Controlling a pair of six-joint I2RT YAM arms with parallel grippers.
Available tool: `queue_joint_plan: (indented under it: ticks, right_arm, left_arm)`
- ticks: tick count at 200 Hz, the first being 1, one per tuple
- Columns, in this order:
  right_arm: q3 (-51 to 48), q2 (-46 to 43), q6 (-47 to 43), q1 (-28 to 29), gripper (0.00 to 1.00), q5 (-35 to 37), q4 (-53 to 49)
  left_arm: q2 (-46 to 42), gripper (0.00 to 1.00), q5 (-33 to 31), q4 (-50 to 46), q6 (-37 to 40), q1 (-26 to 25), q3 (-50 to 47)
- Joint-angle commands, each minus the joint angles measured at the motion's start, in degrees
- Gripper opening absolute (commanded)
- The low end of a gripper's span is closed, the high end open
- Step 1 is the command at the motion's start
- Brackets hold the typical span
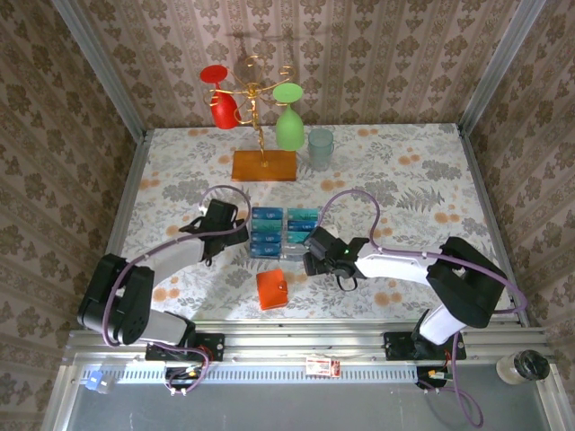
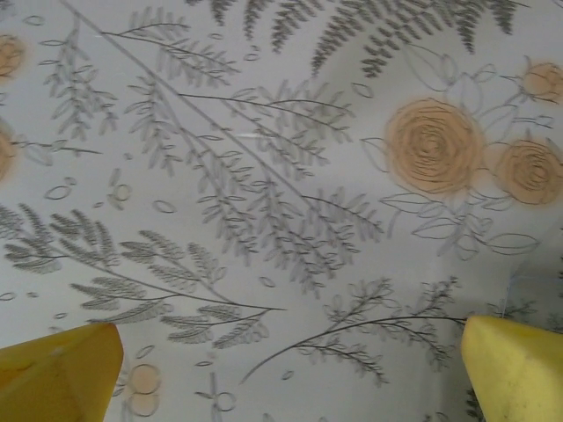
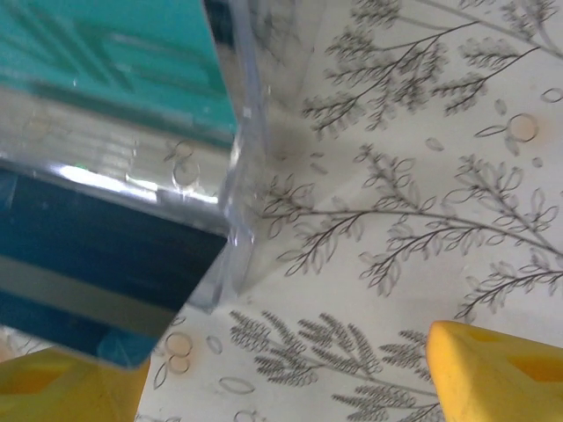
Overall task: Put the credit cards into the card holder
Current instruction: Move the storage box to the center of the table.
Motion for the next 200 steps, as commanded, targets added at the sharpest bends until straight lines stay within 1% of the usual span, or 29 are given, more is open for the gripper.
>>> queue_joint_plan:
  ticks: [1, 93, 171, 200]
  right_arm:
    - [-0.01, -0.19, 1.64, -2.19, 0.83, 2.51, 0.78]
    - [-1.79, -0.61, -2.49, -14.04, 0.83, 2.23, 0.37]
    - [1.73, 2.45, -5.61, -22.59, 0.83, 0.40, -1.25]
    - [3.26, 4.09, -5.76, -24.76, 0.83, 0.16, -2.37]
  left_arm:
    - [1.70, 1.00, -0.81, 1.94, 0.18, -2.20, 2.54]
    - [13.91, 1.00, -2.03, 3.63, -1.50, -9.89, 13.36]
    - [23.42, 1.00, -1.76, 2.66, -1.86, -13.19, 24.77]
    - [26.39, 1.00, -1.20, 2.19, -1.95, -14.03, 28.59]
